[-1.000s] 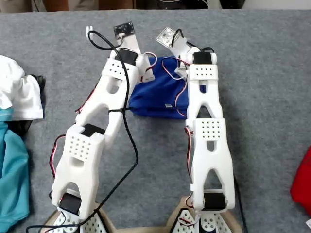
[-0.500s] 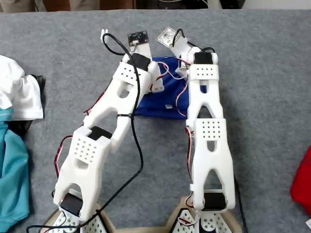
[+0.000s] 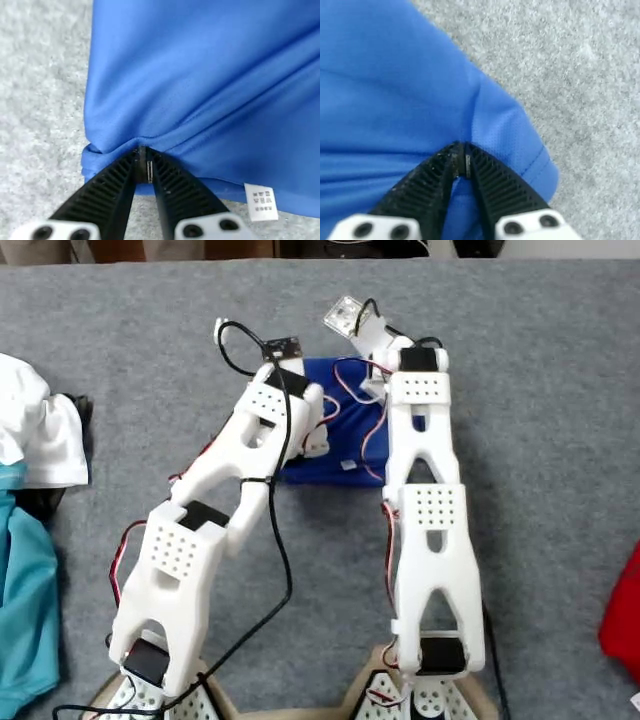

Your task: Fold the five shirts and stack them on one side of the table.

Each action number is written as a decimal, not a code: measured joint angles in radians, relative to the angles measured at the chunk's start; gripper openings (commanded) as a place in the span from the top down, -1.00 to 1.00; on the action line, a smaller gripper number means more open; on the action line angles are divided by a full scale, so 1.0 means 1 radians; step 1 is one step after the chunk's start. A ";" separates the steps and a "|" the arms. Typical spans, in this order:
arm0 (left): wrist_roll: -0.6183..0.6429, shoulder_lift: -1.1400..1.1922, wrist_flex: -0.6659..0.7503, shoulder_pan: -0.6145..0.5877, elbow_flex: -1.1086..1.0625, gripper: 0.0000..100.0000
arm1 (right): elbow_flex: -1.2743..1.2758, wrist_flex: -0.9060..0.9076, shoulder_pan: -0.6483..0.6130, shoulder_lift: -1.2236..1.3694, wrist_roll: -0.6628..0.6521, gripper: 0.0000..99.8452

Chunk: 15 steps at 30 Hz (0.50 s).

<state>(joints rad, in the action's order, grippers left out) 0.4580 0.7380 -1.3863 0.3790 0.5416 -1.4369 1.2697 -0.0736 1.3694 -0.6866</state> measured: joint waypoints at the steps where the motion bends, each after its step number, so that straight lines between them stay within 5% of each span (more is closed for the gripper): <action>1: 0.000 0.000 0.000 0.000 0.000 0.96 | 0.000 0.000 0.000 0.000 0.000 0.94; 15: 0.000 0.003 -0.018 -0.069 0.216 0.95 | -0.176 0.157 0.035 -0.011 -0.002 0.93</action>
<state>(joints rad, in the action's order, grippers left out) 0.4580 0.7411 -1.4047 0.3099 0.7580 -1.6134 1.4262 -0.0384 1.3587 -0.6882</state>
